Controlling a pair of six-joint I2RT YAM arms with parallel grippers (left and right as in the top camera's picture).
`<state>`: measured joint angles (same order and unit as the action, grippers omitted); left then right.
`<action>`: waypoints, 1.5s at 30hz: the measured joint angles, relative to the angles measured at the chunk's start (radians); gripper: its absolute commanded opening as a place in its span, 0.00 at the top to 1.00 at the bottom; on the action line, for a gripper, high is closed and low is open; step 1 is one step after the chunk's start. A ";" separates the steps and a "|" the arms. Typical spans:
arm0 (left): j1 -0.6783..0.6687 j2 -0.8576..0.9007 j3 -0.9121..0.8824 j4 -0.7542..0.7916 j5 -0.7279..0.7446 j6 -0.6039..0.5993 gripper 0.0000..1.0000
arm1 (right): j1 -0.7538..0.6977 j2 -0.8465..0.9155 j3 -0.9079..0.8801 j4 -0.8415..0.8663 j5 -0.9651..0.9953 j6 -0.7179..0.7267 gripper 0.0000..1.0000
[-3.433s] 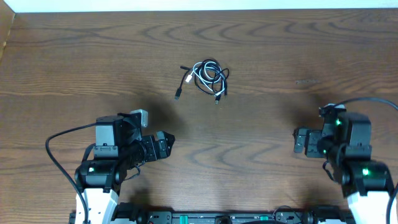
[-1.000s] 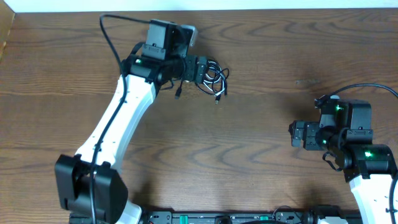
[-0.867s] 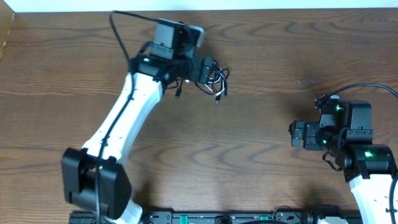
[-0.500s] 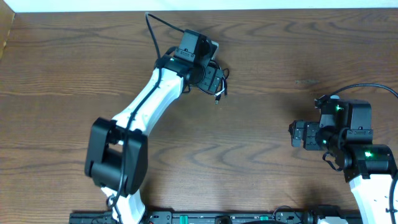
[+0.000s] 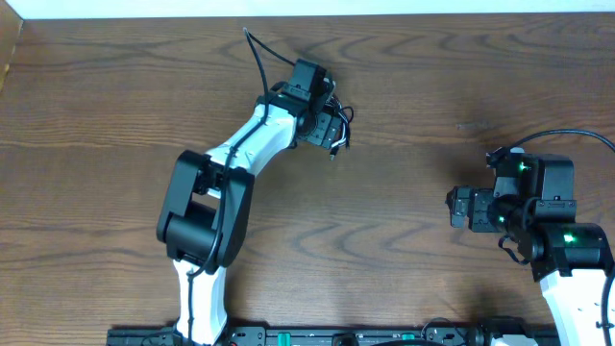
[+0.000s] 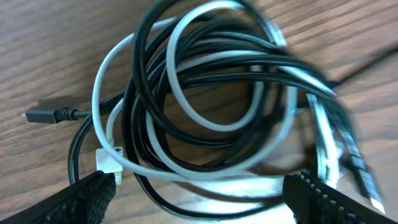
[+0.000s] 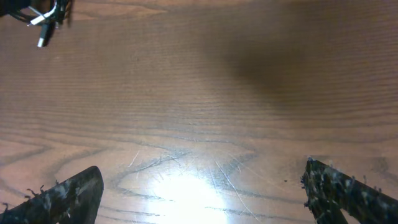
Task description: Untangle cables
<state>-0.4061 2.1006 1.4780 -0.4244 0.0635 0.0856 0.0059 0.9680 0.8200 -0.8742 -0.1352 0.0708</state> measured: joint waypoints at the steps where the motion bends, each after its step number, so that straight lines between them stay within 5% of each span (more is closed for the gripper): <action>1: 0.000 0.009 0.000 0.006 -0.011 -0.001 0.11 | 0.000 0.000 0.000 0.000 0.000 0.000 0.01; 13: 0.000 0.047 0.000 0.007 -0.027 -0.092 0.92 | 0.000 0.000 0.000 0.010 0.000 0.000 0.01; 20: 0.000 -0.015 0.003 -0.144 0.025 -0.112 0.92 | 0.000 0.000 0.000 0.016 0.000 0.000 0.01; 33: -0.010 -0.225 0.007 -0.499 0.587 -0.087 0.92 | 0.000 0.000 0.000 0.050 -0.094 0.017 0.01; 45: -0.080 -0.225 0.007 -0.510 0.915 0.027 0.92 | 0.000 0.023 0.000 0.070 -0.327 0.028 0.01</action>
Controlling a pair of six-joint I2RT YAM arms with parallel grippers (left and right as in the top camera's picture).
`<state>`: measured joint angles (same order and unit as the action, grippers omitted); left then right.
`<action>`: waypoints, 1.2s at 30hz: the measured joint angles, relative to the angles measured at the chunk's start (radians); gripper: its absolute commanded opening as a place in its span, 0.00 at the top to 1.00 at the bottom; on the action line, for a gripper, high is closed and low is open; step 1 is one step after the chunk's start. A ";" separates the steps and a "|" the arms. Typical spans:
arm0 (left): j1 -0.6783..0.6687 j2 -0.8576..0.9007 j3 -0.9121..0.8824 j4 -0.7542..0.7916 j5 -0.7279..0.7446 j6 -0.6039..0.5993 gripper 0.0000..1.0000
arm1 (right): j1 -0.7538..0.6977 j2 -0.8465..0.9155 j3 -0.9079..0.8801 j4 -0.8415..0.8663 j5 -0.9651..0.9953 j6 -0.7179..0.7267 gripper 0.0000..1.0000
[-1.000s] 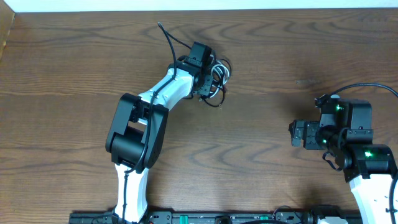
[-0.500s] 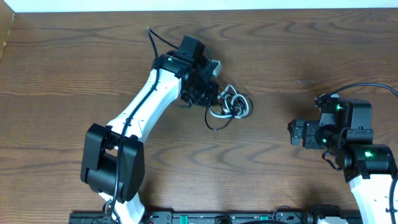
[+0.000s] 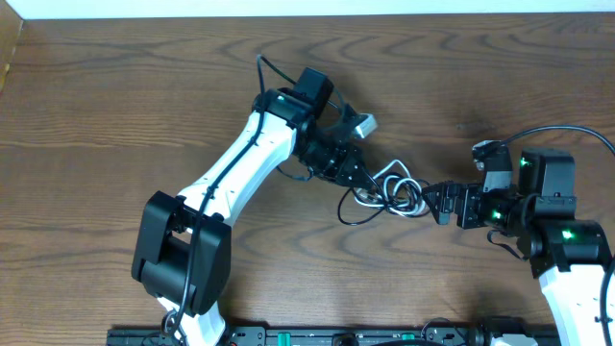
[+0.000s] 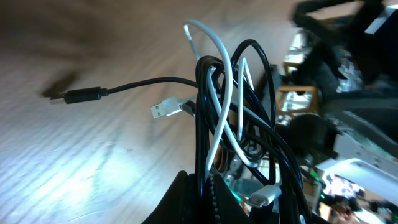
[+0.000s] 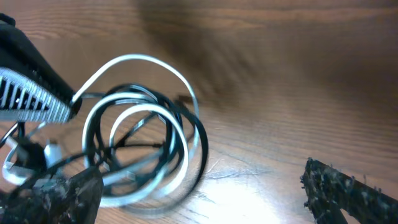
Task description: Untangle cables
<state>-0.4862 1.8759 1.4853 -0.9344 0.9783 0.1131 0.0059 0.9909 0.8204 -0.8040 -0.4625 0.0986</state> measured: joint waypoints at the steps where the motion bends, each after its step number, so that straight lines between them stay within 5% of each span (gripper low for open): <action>1: -0.005 0.000 0.000 0.000 0.016 0.003 0.93 | 0.000 0.010 0.000 0.000 -0.005 0.005 0.01; 5: -0.018 0.000 0.000 0.007 0.064 0.018 0.92 | 0.000 0.066 0.000 0.002 -0.016 0.050 0.04; 9: -0.026 0.000 0.000 0.017 0.094 0.026 0.92 | 0.000 0.149 0.000 0.004 -0.026 0.129 0.34; 15: -0.028 0.000 0.000 0.018 0.109 0.027 0.93 | 0.000 0.263 0.000 0.003 -0.083 0.190 0.53; 36: -0.028 0.000 0.000 0.018 0.121 0.027 0.92 | 0.020 0.327 0.000 -0.022 -0.214 0.158 0.44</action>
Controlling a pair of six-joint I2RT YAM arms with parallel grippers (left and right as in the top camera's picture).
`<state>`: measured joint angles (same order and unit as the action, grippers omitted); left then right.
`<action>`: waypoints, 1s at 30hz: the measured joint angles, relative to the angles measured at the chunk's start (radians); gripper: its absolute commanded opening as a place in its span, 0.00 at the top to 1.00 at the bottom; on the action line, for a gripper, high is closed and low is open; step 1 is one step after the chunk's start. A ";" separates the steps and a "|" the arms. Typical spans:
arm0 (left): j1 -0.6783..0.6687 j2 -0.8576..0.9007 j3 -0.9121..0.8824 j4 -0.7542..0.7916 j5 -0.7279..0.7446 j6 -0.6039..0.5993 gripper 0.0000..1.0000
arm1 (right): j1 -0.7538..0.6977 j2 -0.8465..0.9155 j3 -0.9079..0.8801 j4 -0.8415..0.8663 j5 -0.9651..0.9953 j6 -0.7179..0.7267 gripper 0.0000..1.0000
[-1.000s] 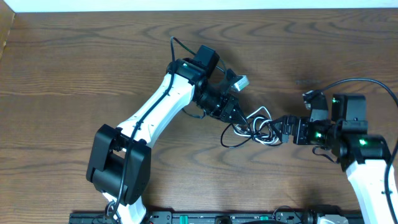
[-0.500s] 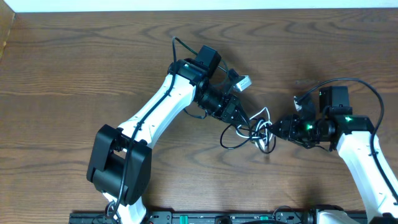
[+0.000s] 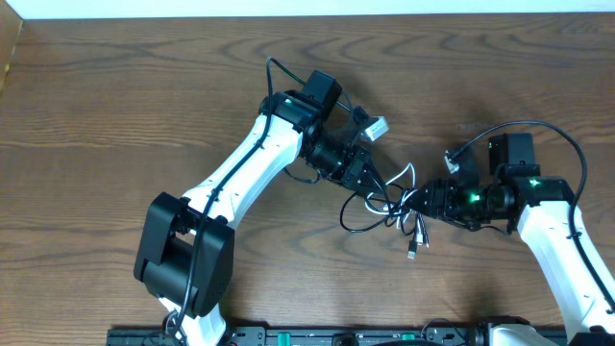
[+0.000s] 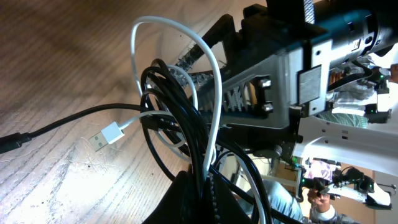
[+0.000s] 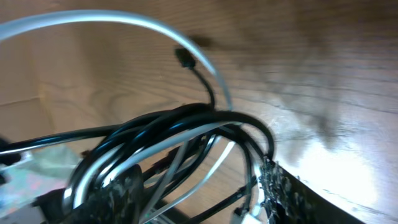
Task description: Untangle cables
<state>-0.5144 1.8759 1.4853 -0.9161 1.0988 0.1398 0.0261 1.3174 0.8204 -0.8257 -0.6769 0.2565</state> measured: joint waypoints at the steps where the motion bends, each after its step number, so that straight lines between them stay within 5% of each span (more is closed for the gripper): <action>1: 0.000 0.000 0.000 0.000 0.002 0.000 0.93 | 0.004 0.000 0.000 0.000 0.017 -0.002 0.44; 8: 0.000 0.000 0.000 0.000 -0.079 0.001 0.88 | 0.016 0.000 0.000 -0.006 0.167 -0.006 0.49; 11: -0.002 0.000 0.000 -0.002 -0.272 -0.004 0.40 | 0.017 0.000 0.000 -0.020 0.223 -0.010 0.37; 13: -0.003 0.000 0.000 -0.003 -0.399 -0.013 0.24 | 0.017 0.000 0.000 -0.039 0.261 -0.011 0.32; 19: -0.003 0.000 0.000 -0.008 -0.631 -0.038 0.07 | 0.017 0.000 0.000 -0.076 0.336 -0.013 0.24; 30: -0.003 -0.045 0.015 -0.026 -0.954 -0.039 0.01 | 0.017 0.000 0.000 -0.083 0.387 -0.013 0.17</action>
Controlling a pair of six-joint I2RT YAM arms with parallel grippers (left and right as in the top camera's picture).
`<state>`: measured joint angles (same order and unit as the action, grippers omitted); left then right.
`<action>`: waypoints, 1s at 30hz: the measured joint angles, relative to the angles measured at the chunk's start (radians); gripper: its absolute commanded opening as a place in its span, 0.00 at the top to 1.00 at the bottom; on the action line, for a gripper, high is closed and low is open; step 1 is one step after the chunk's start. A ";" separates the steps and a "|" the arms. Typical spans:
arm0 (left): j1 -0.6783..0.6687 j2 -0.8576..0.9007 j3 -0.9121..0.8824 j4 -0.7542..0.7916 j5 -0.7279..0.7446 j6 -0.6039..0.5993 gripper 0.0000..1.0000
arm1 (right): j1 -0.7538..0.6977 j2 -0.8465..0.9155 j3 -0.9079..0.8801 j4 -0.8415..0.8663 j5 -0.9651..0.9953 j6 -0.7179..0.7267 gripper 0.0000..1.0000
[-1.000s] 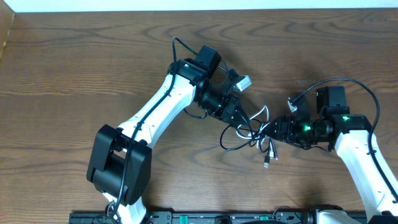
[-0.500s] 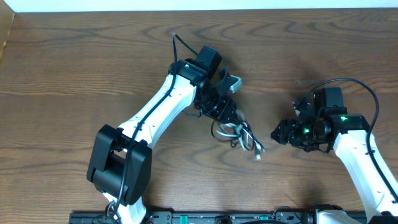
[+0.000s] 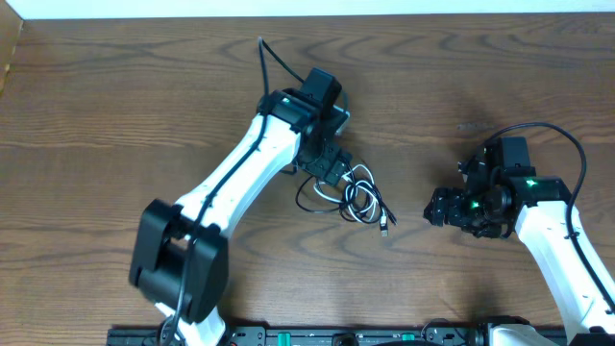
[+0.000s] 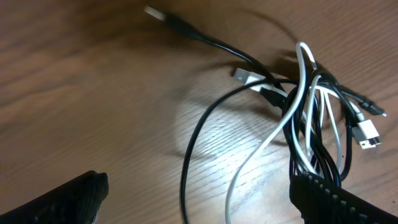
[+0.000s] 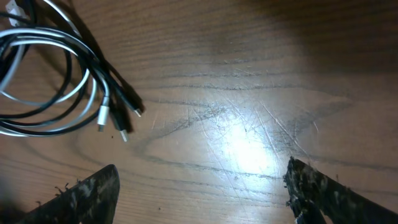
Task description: Untangle cables
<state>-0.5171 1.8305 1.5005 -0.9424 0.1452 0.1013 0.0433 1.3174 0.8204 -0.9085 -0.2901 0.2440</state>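
A tangle of black and white cables [image 3: 353, 194] lies on the wooden table, just left of the middle. In the left wrist view the tangle [image 4: 311, 124] spreads out with a black plug [image 4: 165, 15] and a white plug [image 4: 245, 73] sticking out. My left gripper [image 4: 199, 202] hangs open over it, with a black and a white strand running between its fingers and the right finger [image 4: 329, 199] over the bundle. My right gripper [image 5: 202, 193] is open over bare wood, and the cables [image 5: 62, 74] lie to its upper left.
The brown wooden table [image 3: 115, 115] stretches around the tangle. My left arm [image 3: 240, 183] crosses the table's left half, and my right arm [image 3: 548, 231] is at the right with its own black lead looping above it.
The tangle was lifted between both grippers, the left shut on it. Now it lies on the table farther left, both grippers are open, and the right one has drawn back to the right.
First my left gripper stood open over the tangle at the back of the table, with the right far away. Then the left held the tangle near the middle beside the open right gripper. Then both gripped it. Now it lies loose on the table.
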 measured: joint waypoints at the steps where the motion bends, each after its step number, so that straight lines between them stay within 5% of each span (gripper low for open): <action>1: 0.000 -0.019 0.000 -0.005 -0.009 0.000 0.01 | 0.000 0.000 0.000 0.000 0.000 0.000 0.16; 8: 0.000 -0.150 0.031 -0.171 -0.013 0.000 0.02 | 0.000 0.000 0.000 0.000 0.003 0.000 0.15; 28: 0.000 -0.120 -0.005 -0.494 0.220 -0.097 0.02 | 0.000 0.000 0.000 -0.002 0.004 0.000 0.12; 30: 0.000 -0.120 -0.006 -0.524 0.221 -0.105 0.02 | 0.000 0.000 0.000 -0.003 0.003 0.000 0.05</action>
<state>-0.5175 1.7103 1.4948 -1.4662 0.3664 -0.0036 0.0433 1.3174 0.8204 -0.9119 -0.2867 0.2440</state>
